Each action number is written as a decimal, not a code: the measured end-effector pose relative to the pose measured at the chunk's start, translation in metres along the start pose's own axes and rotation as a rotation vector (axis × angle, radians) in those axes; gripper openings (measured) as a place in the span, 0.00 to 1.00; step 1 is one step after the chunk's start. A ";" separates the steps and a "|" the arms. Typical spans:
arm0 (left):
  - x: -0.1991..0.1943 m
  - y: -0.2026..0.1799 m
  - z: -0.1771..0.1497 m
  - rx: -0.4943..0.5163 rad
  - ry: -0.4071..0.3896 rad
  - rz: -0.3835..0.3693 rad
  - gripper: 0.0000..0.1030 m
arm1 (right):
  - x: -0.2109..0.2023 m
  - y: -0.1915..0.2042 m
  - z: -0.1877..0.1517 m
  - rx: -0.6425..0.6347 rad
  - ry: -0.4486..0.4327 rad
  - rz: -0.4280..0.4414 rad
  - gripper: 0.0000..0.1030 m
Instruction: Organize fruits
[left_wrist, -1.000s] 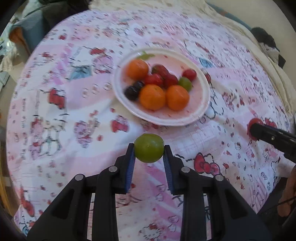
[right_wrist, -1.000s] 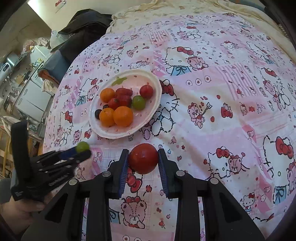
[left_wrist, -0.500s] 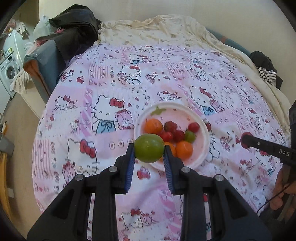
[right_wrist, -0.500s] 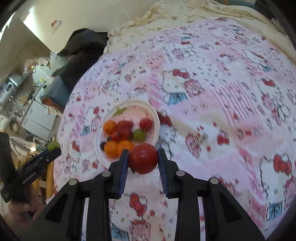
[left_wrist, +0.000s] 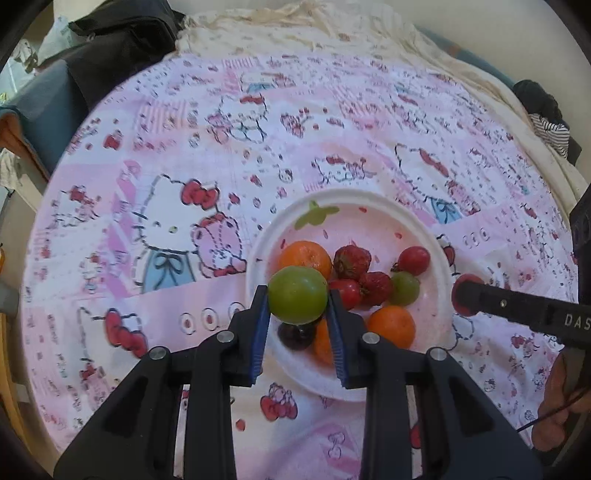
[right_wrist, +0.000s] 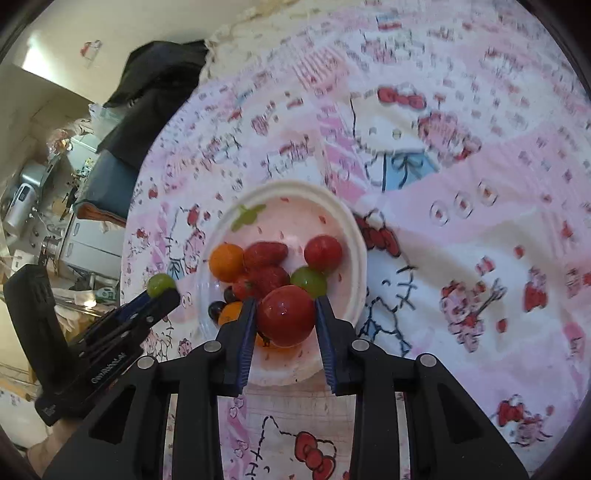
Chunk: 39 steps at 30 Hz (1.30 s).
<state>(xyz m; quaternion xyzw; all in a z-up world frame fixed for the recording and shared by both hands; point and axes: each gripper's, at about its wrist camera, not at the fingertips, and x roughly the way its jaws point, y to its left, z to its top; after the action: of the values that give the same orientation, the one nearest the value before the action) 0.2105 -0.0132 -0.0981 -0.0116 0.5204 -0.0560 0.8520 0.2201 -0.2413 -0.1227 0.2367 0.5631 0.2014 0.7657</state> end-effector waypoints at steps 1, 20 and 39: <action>0.004 0.000 0.000 0.001 0.006 0.000 0.26 | 0.004 -0.001 0.000 0.003 0.007 0.001 0.32; 0.027 -0.003 -0.003 0.011 0.070 -0.028 0.50 | 0.020 -0.008 0.001 0.017 0.023 0.010 0.59; -0.082 -0.005 -0.014 -0.002 -0.213 0.091 0.81 | -0.070 0.051 -0.017 -0.173 -0.231 -0.041 1.00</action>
<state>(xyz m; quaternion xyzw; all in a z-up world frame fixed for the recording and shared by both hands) 0.1607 -0.0083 -0.0315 0.0050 0.4268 -0.0152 0.9042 0.1816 -0.2381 -0.0432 0.1800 0.4565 0.2049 0.8469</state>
